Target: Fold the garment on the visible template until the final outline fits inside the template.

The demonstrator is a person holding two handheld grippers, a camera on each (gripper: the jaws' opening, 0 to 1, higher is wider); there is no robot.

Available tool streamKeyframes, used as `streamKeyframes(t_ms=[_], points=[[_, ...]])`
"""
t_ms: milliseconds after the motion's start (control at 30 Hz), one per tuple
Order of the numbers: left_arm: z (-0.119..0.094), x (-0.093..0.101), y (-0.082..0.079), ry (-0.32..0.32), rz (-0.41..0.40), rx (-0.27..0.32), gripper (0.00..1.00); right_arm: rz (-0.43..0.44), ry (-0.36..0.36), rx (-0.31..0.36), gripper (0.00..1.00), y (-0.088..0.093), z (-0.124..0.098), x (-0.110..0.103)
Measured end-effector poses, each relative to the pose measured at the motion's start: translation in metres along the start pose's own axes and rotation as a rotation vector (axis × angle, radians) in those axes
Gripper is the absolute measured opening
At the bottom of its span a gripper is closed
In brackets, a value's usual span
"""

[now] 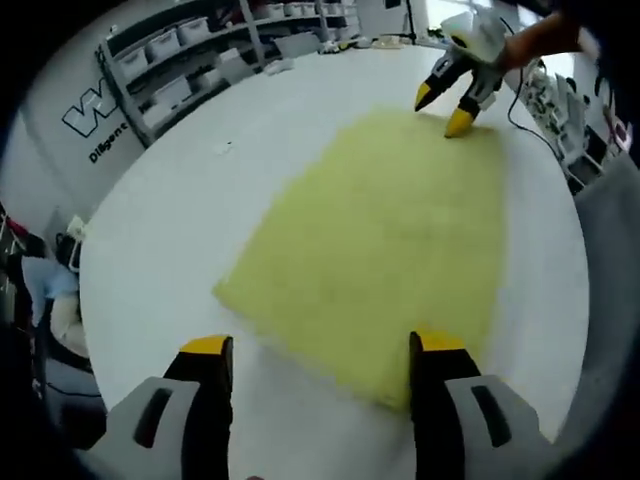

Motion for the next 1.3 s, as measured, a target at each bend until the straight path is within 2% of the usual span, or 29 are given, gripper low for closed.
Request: streamKeyframes(t_ms=[200,433,533,633,800,900,1067,1133,1200,1300], points=[[-0.005,0.005,0.008,0.004,-0.019,-0.014,0.7,-0.013,-0.01,-0.012,0.42,0.006,-0.008,-0.005],[-0.01,0.025,0.013,0.027,-0.002,-0.019,0.7,-0.037,-0.031,-0.051,0.44,0.023,-0.018,-0.015],[-0.014,0.035,0.017,0.029,-0.004,-0.019,0.7,-0.016,-0.04,-0.055,0.42,0.03,-0.023,-0.021],[-0.017,0.043,0.021,0.037,-0.008,-0.011,0.68,-0.016,-0.025,-0.065,0.35,0.035,-0.027,-0.026],[-0.019,0.059,0.035,0.062,-0.001,-0.006,0.62,0.008,-0.016,-0.063,0.36,0.042,-0.033,-0.035],[-0.021,0.067,0.043,0.073,-0.011,-0.006,0.57,0.029,-0.008,-0.06,0.35,0.046,-0.036,-0.039],[-0.025,0.075,0.047,0.078,-0.036,0.029,0.32,0.077,0.003,-0.059,0.31,0.055,-0.04,-0.047],[-0.024,0.078,0.047,0.089,-0.086,0.033,0.23,0.086,0.002,-0.052,0.29,0.06,-0.041,-0.051],[-0.025,0.077,0.048,0.061,-0.09,0.041,0.19,0.099,-0.003,-0.065,0.28,0.063,-0.042,-0.055],[-0.025,0.078,0.049,0.063,-0.101,0.05,0.16,0.119,-0.005,-0.067,0.23,0.068,-0.044,-0.056]])
Point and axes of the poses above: the point that each gripper's makers call its tool centre point, and the gripper's own axes: z roughly forward along the fingers, x roughly to its right, y roughly out of its underside, the point moved 9 cm from there along -z, roughly backward along the fingers, and after that the axes turned 7 degrees about -x, right-handed, at the moved point
